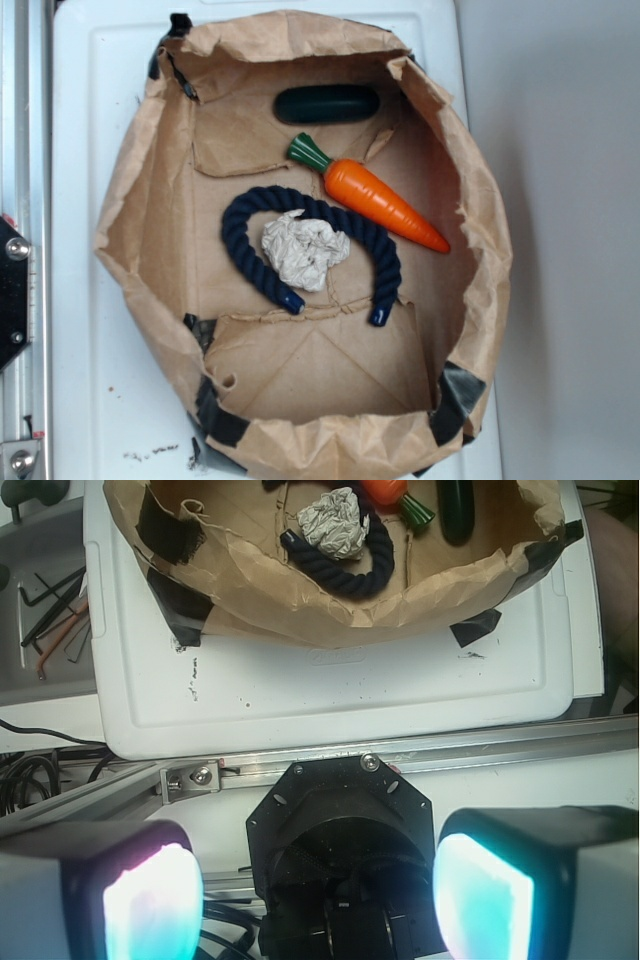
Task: Grab the white paper.
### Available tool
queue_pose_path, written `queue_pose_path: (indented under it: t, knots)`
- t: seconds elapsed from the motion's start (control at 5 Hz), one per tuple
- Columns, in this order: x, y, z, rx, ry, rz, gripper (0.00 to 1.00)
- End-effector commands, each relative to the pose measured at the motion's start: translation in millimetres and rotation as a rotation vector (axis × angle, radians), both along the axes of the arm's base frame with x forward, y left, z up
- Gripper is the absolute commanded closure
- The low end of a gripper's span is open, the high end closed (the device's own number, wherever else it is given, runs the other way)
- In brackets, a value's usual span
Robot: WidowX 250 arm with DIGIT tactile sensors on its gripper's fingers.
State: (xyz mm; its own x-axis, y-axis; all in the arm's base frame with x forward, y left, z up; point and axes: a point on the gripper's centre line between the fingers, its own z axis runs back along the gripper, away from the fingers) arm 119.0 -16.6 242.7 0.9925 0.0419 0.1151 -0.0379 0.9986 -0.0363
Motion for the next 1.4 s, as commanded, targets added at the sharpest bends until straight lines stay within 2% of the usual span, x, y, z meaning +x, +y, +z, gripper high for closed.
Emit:
queue_pose_path:
  t: [0.0,0.2,0.4,0.6,0.8,1.0,1.2]
  knots:
    - [0,0,0,0.0,0.0,0.0,0.0]
    - [40,-8,-2,-0.009,0.016,0.021,0.0]
    - [78,-9,0,-0.034,-0.006,0.051,0.0]
    - [103,-5,-4,-0.033,-0.039,0.081,0.0]
    - [127,7,-20,-0.069,-0.104,0.08,0.0]
    - [145,14,-49,-0.051,-0.12,0.145,0.0]
    - [157,16,-84,0.033,-0.089,0.137,0.0]
